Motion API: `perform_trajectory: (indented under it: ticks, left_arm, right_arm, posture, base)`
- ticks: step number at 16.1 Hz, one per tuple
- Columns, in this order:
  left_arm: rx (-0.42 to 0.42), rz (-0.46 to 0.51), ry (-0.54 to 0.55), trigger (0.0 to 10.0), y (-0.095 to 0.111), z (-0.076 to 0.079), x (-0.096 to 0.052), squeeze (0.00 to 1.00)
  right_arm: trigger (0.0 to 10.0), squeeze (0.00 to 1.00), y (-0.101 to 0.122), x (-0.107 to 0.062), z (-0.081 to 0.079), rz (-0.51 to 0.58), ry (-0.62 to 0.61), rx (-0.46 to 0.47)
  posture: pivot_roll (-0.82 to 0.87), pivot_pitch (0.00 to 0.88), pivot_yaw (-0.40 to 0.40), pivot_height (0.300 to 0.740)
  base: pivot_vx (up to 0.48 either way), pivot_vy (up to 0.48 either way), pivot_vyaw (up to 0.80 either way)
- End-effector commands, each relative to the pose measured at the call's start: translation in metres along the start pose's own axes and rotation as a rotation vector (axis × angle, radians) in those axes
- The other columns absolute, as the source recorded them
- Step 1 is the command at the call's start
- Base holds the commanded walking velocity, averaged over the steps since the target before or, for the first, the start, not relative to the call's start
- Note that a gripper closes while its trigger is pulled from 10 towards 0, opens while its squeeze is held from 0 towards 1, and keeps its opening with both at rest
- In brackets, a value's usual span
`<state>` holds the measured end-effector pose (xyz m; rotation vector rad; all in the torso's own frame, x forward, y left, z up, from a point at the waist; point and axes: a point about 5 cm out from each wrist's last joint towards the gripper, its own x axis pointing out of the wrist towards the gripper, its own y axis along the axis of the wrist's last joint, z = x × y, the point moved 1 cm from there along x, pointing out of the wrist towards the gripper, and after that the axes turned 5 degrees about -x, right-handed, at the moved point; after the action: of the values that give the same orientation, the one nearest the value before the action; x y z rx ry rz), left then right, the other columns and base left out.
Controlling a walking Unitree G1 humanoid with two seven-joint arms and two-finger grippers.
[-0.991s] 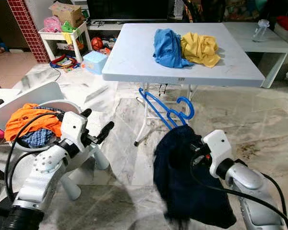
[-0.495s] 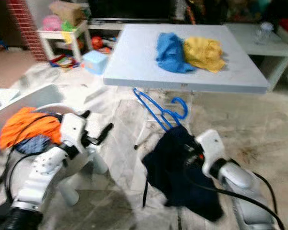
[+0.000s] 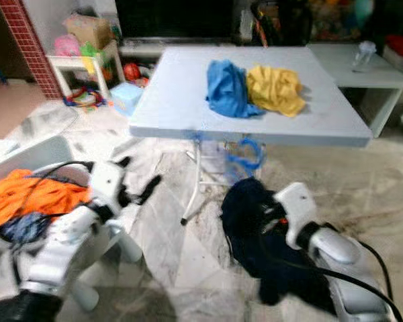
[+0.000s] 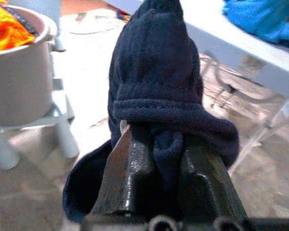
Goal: Hang hanger
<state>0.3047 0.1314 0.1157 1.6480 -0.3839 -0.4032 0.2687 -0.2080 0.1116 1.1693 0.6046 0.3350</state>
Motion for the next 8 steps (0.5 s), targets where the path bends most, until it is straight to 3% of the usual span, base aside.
perform_trajectory:
  ticks: [1, 3, 5, 8]
  left_arm:
    - [0.072, 0.026, -0.090, 10.0, 0.010, 0.012, 0.004, 0.00]
    - [0.141, 0.041, -0.213, 10.0, 0.018, 0.018, 0.002, 0.00]
    - [0.149, -0.006, -0.388, 10.0, 0.014, 0.025, -0.005, 0.00]
    - [0.176, -0.114, -0.534, 10.0, 0.001, 0.024, -0.013, 0.00]
  right_arm:
    - [10.0, 0.00, 0.001, -0.012, 0.007, -0.029, 0.050, -0.049]
    - [10.0, 0.00, -0.004, -0.023, 0.009, -0.092, 0.154, -0.111]
    - [10.0, 0.00, -0.006, -0.033, 0.010, -0.143, 0.273, -0.165]
    - [10.0, 0.00, 0.000, -0.039, 0.011, -0.152, 0.376, -0.199]
  posture:
    - [-0.04, 0.000, 0.015, 0.740]
    - [-0.04, 0.000, 0.012, 0.740]
    - [-0.04, 0.000, 0.010, 0.740]
    - [-0.04, 0.000, 0.010, 0.740]
  base:
    - [0.000, 0.000, 0.00]
    - [0.000, 0.000, 0.00]
    - [0.000, 0.000, 0.00]
    - [0.000, 0.000, 0.00]
